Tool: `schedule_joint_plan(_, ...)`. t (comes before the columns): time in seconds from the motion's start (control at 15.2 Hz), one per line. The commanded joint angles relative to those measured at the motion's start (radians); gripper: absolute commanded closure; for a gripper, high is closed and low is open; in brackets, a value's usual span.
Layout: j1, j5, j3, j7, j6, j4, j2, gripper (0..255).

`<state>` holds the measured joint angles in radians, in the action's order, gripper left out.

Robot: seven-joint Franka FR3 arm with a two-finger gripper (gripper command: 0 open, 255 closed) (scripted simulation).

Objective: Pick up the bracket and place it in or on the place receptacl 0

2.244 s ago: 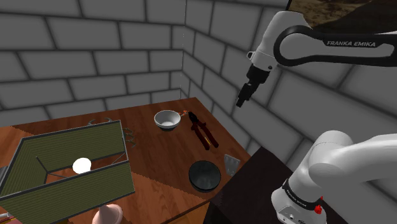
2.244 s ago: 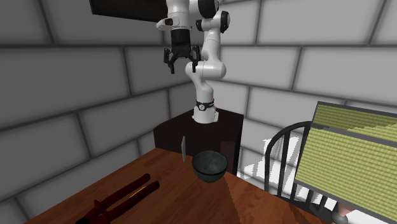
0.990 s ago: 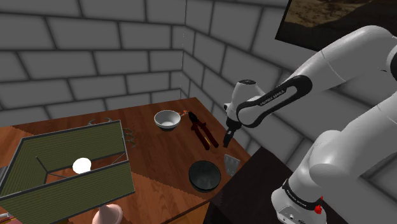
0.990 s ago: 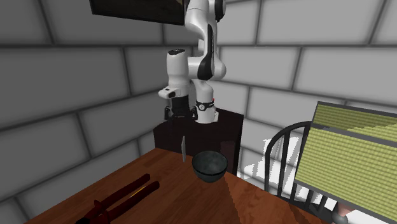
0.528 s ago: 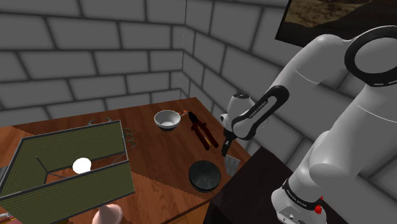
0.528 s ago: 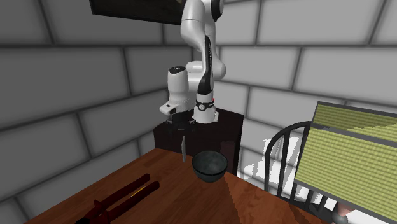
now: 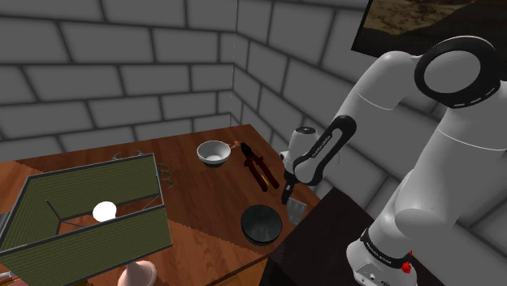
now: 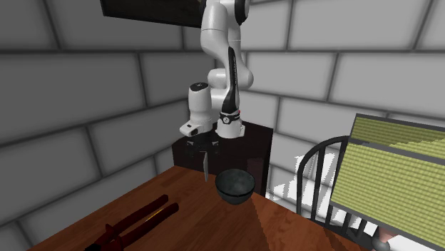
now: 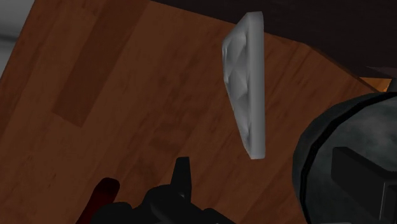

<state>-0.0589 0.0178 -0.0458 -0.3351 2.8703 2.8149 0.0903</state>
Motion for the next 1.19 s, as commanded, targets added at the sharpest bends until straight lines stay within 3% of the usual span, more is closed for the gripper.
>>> schedule_joint_plan(0.0, 0.0, 0.0, 0.0, 0.0, 0.003, 0.001, 0.001, 0)
schedule_joint_plan(0.2, 0.0, 0.0, 0.0, 0.0, 0.002, 0.001, 0.001, 0)
schedule_joint_plan(0.26, 0.0, 0.0, 0.0, 0.0, 0.002, 0.001, 0.001, 255)
schedule_joint_plan(0.86, 0.0, 0.0, 0.0, 0.0, 0.003, 0.001, 0.001, 255)
schedule_joint_plan(1.12, -0.001, -0.015, -0.004, 0.011, -0.07, 0.009, -0.079, 255)
